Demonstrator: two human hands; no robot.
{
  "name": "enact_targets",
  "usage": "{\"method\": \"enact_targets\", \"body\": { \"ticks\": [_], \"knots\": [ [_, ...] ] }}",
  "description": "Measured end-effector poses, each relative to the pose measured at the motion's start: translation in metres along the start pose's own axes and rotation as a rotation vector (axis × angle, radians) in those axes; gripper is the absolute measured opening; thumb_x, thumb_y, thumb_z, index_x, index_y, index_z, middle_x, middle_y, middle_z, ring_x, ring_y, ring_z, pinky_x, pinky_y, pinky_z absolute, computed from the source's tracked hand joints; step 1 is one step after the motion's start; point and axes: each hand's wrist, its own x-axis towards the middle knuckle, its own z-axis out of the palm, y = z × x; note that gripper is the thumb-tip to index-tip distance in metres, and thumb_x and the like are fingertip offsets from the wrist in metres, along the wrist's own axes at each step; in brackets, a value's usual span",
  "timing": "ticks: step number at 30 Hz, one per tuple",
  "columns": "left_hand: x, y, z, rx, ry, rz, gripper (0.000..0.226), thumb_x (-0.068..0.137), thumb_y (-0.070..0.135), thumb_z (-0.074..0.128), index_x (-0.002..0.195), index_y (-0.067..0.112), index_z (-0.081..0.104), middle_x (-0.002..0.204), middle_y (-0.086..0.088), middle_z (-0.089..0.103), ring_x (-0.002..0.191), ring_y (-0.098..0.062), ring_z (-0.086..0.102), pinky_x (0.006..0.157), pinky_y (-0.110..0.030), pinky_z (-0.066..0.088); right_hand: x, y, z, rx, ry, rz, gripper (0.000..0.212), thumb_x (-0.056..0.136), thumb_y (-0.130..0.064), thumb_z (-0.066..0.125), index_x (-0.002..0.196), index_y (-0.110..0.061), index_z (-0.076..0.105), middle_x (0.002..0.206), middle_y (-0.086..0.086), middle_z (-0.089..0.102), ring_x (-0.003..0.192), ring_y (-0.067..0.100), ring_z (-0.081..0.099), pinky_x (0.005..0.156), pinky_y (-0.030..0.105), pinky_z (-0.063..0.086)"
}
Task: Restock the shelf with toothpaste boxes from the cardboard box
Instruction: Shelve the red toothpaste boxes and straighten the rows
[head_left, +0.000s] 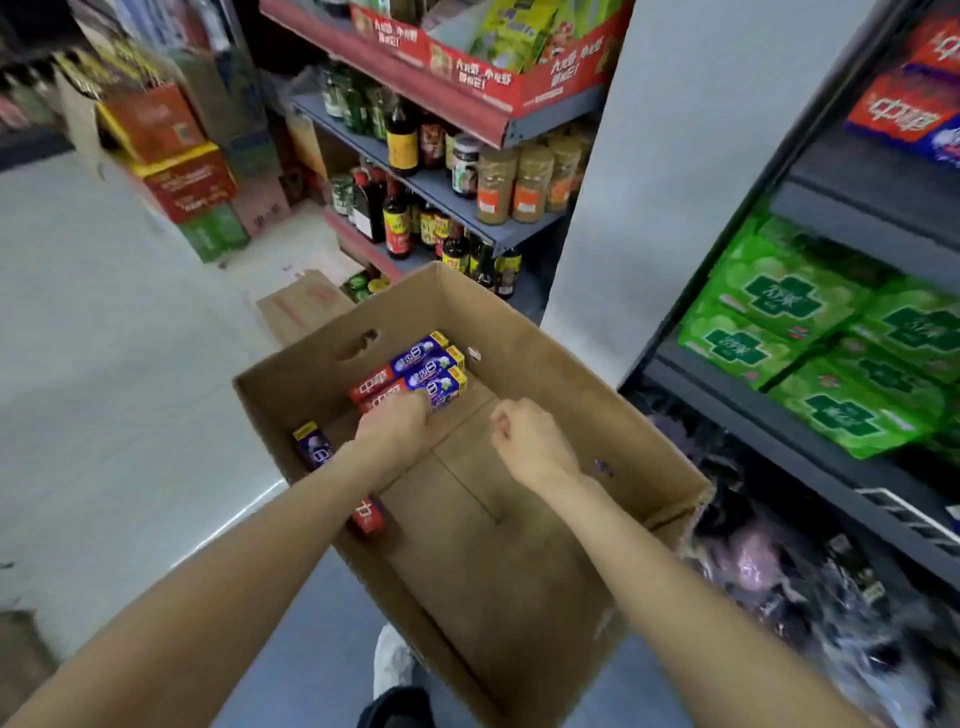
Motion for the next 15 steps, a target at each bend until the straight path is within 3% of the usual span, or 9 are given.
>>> {"method": "enact_targets", "body": {
  "ticks": [6, 10, 15],
  "knots": [
    [0.082, -0.051, -0.003, 0.051, -0.153, 0.106, 0.027, 0.096, 0.013, 0.04, 0.117, -0.001, 0.05, 0.125, -0.022, 0.053, 0.115, -0.037, 0.051, 0.092, -0.041, 0.041, 0.089, -0.027, 0.057, -0.141, -0.089, 0.07, 0.046, 0.089, -0.008, 0.05, 0.135, -0.01, 0.042, 0.134, 0.014, 0.044, 0.126, 0.031, 0.038, 0.104, 0.037, 0.035],
    [0.115, -0.073, 0.011, 0.129, -0.236, 0.186, 0.031, 0.093, 0.012, 0.04, 0.123, 0.005, 0.049, 0.131, -0.016, 0.05, 0.122, -0.03, 0.048, 0.103, -0.037, 0.038, 0.132, -0.034, 0.093, -0.262, -0.159, 0.03, 0.054, 0.086, -0.001, 0.048, 0.138, -0.011, 0.037, 0.14, 0.009, 0.04, 0.127, 0.029, 0.035, 0.102, 0.038, 0.038],
    [0.122, -0.073, 0.025, 0.231, -0.122, 0.169, 0.036, 0.097, 0.018, 0.042, 0.132, 0.012, 0.044, 0.139, -0.009, 0.038, 0.13, -0.026, 0.037, 0.103, -0.04, 0.035, 0.158, -0.036, 0.118, -0.445, -0.215, -0.048, 0.052, 0.092, -0.008, 0.049, 0.141, -0.013, 0.033, 0.145, 0.008, 0.033, 0.134, 0.025, 0.029, 0.103, 0.038, 0.034]
  ]
}}
